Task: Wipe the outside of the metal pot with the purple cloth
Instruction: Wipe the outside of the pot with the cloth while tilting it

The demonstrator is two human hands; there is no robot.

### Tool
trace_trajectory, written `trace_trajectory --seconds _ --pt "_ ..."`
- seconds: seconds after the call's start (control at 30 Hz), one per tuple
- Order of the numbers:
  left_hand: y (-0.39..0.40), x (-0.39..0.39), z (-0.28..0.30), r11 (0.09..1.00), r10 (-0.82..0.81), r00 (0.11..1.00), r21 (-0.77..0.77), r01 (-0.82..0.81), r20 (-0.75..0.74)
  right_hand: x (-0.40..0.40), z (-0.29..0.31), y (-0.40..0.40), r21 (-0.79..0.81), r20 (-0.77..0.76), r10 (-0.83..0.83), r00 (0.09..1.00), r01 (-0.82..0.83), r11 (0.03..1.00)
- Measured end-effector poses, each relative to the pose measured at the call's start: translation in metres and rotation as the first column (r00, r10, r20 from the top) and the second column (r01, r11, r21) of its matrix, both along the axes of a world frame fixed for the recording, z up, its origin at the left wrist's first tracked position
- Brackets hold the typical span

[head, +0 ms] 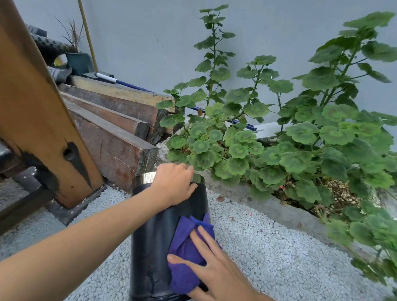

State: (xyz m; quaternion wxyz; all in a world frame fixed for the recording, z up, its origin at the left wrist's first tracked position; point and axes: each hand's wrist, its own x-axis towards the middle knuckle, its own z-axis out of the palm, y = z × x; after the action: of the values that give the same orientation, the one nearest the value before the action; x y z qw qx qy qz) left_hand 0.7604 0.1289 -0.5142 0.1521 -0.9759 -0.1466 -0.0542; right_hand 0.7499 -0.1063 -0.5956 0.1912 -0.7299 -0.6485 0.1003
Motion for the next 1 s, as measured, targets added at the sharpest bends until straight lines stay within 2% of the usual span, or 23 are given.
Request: trace_trajectory --seconds 0.1,0.17,0.27,0.3,0.33,0.4,0.43,0.5,0.57,0.7,0.8,1.0 --pt "0.005 -0.002 -0.001 0.988 0.055 0.998 -0.145 -0.048 0.044 -0.002 0.0 0.001 0.028 -0.05 0.0 0.999 0.001 1.0" --pt "0.005 -0.005 0.0 0.945 0.137 0.988 -0.31 -0.108 0.073 -0.003 -0.002 0.0 0.053 -0.099 0.0 0.995 0.005 0.999" --pt "0.003 -0.011 0.005 0.868 0.273 0.957 -0.454 -0.201 0.097 -0.002 -0.009 -0.001 0.11 -0.232 -0.023 0.972 0.05 0.993" --pt "0.003 -0.014 0.007 0.845 0.299 0.95 -0.488 -0.219 0.09 -0.002 -0.011 -0.001 0.131 -0.333 -0.052 0.942 0.101 0.986" --pt "0.003 -0.018 0.009 0.822 0.315 0.946 -0.522 -0.23 0.079 -0.002 -0.012 0.0 0.149 -0.478 -0.086 0.874 0.178 0.973" --pt "0.003 -0.026 0.013 0.785 0.317 0.947 -0.577 -0.228 0.058 -0.003 -0.01 0.003 0.17 -0.742 -0.09 0.664 0.316 0.933" --pt "0.002 -0.032 0.016 0.772 0.305 0.951 -0.598 -0.215 0.052 -0.002 -0.01 0.005 0.202 -0.793 -0.074 0.604 0.375 0.905" --pt "0.001 -0.043 0.022 0.751 0.266 0.962 -0.637 -0.174 0.051 0.001 -0.005 0.008 0.233 -0.844 -0.071 0.532 0.483 0.844" --pt "0.0 -0.054 0.029 0.725 0.199 0.978 -0.68 -0.108 0.057 0.009 0.002 0.007 0.192 -0.863 -0.138 0.486 0.569 0.8" --pt "0.006 -0.069 0.043 0.643 0.068 0.993 -0.766 0.028 0.094 0.023 0.012 0.001 0.169 -0.847 -0.246 0.472 0.676 0.717" --pt "0.013 -0.075 0.052 0.586 -0.004 0.992 -0.804 0.102 0.123 0.03 0.017 -0.001 0.202 -0.813 -0.277 0.512 0.694 0.691" --pt "0.017 -0.073 0.041 0.492 -0.014 0.979 -0.851 0.185 0.205 0.039 0.02 -0.002 0.147 -0.801 -0.353 0.483 0.73 0.667"
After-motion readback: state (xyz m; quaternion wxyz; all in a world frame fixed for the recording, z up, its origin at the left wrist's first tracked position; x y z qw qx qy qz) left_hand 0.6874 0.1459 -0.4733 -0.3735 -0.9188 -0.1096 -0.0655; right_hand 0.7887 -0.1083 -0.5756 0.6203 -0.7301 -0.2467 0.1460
